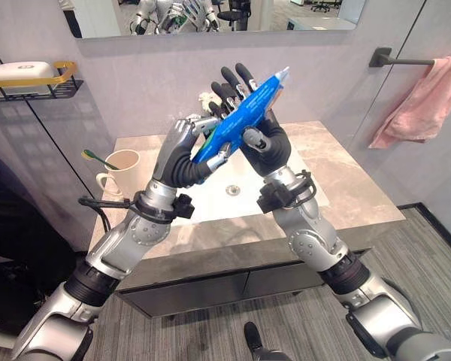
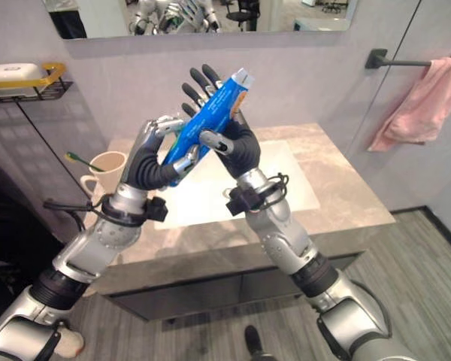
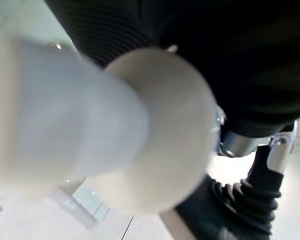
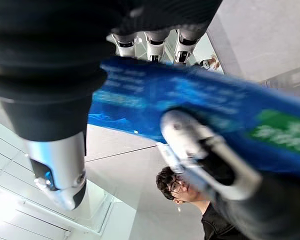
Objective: Put brush and paste in cup on sink, flatten towel.
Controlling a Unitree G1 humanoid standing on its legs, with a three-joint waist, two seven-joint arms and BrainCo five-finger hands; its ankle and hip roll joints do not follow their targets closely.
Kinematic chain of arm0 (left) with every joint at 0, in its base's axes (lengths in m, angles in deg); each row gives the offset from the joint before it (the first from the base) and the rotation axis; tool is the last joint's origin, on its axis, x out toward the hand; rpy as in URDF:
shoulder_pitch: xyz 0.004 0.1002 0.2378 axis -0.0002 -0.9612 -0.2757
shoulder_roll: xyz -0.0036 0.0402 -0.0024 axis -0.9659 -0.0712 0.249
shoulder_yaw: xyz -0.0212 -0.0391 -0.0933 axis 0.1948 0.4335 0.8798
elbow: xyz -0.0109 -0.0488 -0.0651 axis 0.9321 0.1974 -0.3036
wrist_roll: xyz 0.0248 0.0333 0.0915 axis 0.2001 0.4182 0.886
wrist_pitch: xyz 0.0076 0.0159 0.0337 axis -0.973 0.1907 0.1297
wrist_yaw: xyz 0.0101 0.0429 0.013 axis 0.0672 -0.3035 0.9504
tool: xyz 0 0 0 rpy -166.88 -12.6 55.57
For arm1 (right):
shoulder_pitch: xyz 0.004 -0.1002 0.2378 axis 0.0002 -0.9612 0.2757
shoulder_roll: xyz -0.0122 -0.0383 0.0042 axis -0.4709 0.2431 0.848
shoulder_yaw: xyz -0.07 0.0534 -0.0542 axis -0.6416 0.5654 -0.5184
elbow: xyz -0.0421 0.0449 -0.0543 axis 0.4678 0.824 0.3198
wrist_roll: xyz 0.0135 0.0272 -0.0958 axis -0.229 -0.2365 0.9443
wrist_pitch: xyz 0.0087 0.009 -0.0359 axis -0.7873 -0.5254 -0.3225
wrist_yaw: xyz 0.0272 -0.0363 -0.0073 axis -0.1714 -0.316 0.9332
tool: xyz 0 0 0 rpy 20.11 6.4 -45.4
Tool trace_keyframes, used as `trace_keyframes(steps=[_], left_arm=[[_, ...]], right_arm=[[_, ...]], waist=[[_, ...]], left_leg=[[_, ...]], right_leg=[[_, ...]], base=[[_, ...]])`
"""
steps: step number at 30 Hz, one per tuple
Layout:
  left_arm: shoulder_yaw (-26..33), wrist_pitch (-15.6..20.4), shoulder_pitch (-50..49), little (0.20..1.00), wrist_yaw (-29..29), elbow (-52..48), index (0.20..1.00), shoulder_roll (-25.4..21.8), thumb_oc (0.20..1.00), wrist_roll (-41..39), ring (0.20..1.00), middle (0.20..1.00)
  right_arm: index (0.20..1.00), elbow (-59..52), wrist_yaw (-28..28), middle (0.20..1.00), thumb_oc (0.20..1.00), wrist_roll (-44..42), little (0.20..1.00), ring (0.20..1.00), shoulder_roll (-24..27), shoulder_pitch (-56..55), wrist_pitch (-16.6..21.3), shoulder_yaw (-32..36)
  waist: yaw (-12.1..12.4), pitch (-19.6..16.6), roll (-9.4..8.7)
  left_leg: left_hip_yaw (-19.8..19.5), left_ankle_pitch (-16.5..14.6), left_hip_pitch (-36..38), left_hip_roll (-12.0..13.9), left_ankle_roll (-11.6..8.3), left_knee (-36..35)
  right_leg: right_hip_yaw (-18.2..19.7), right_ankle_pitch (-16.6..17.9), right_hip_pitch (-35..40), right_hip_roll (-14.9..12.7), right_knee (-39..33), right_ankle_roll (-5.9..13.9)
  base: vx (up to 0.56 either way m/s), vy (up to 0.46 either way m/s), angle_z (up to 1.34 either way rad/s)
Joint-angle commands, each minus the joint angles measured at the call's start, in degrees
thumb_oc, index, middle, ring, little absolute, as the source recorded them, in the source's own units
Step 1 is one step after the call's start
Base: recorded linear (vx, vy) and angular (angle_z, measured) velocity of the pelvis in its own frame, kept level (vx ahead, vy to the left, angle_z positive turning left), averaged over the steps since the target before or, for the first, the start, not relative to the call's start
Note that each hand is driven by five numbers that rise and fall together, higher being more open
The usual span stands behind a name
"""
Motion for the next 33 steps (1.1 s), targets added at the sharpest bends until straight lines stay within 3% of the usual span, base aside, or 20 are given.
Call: trace_keyframes(steps=[1, 10, 14, 15, 18, 32, 33], left_arm=[[2.6, 1.3, -0.5, 0.200, -1.7, -1.4, 0.200, -1.8, 0.200, -3.4, 0.200, 0.200], [2.1, 1.3, -1.3, 0.200, -1.3, -1.7, 0.200, -1.2, 0.200, -4.4, 0.200, 0.200], [2.2, 1.2, -1.9, 0.200, -1.2, -1.9, 0.200, -1.4, 0.200, -4.8, 0.200, 0.200], [1.9, 1.2, -1.7, 0.200, -1.2, -1.8, 0.200, -1.2, 0.200, -4.9, 0.200, 0.200], [1.7, 1.0, -1.6, 0.200, -1.2, -1.7, 0.200, -1.0, 0.200, -4.8, 0.200, 0.200], [1.8, 0.4, -2.5, 0.200, -1.6, -1.7, 0.200, -0.5, 0.200, -5.4, 0.200, 0.200], [1.8, 0.2, -3.1, 0.269, -1.3, -1.5, 0.269, -0.5, 0.269, -5.7, 0.269, 0.269]], right_arm=[[1.000, -2.6, -0.6, 1.000, 1.000, -0.8, 1.000, 1.000, -1.7, 1.0, 4.2, 4.5], [1.000, -3.4, -1.3, 1.000, 1.000, -0.4, 1.000, 1.000, -2.0, 1.0, 4.3, 3.9], [0.482, -2.8, -1.9, 0.482, 0.482, -0.6, 0.482, 0.482, -2.1, 0.4, 4.4, 4.2], [0.391, -2.5, -2.2, 0.391, 0.391, -0.8, 0.391, 0.391, -2.5, 0.3, 4.4, 4.2], [0.225, -2.3, -2.8, 0.225, 0.225, -0.7, 0.225, 0.225, -2.9, -0.2, 4.4, 4.3], [0.200, -1.6, -4.5, 0.200, 0.200, 0.1, 0.200, 0.200, -2.8, -1.8, 4.6, 5.4], [0.200, -1.4, -4.8, 0.200, 0.200, 0.3, 0.200, 0.200, -2.9, -2.0, 4.6, 5.6]], waist=[[0.5, -2.6, -2.72], [0.7, -2.5, -2.89], [0.8, -2.4, -2.93], [0.7, -2.4, -2.91], [0.6, -2.5, -2.87], [0.9, -2.5, -3.11], [1.1, -2.4, -3.16]], left_leg=[[-2.3, -0.9, 0.4, -4.4, 4.38, 0.4], [-2.0, -1.2, 0.4, -4.5, 4.56, 0.6], [-2.0, -1.2, 0.4, -4.4, 4.58, 0.6], [-2.0, -1.2, 0.4, -4.4, 4.58, 0.6], [-2.0, -1.2, 0.3, -4.4, 4.56, 0.6], [-2.1, -0.8, -0.1, -3.8, 4.32, 0.4], [-2.3, -0.8, -0.1, -3.7, 4.31, 0.4]], right_leg=[[3.4, 2.3, -1.4, -2.2, 0.0, 5.53], [3.9, 1.9, -1.4, -2.2, 0.0, 5.50], [4.1, 1.9, -1.5, -2.2, 0.1, 5.50], [4.1, 1.9, -1.5, -2.2, 0.1, 5.48], [4.0, 1.8, -1.5, -2.2, 0.1, 5.42], [3.4, 1.5, -1.4, -1.8, 0.0, 5.17], [3.2, 1.4, -1.4, -1.8, 0.0, 5.15]], base=[[0.00, 0.000, 0.00], [0.00, 0.000, 0.00], [0.00, 0.000, 0.00], [0.00, 0.000, 0.00], [0.00, 0.000, 0.00], [0.00, 0.000, 0.00], [0.00, 0.000, 0.00]])
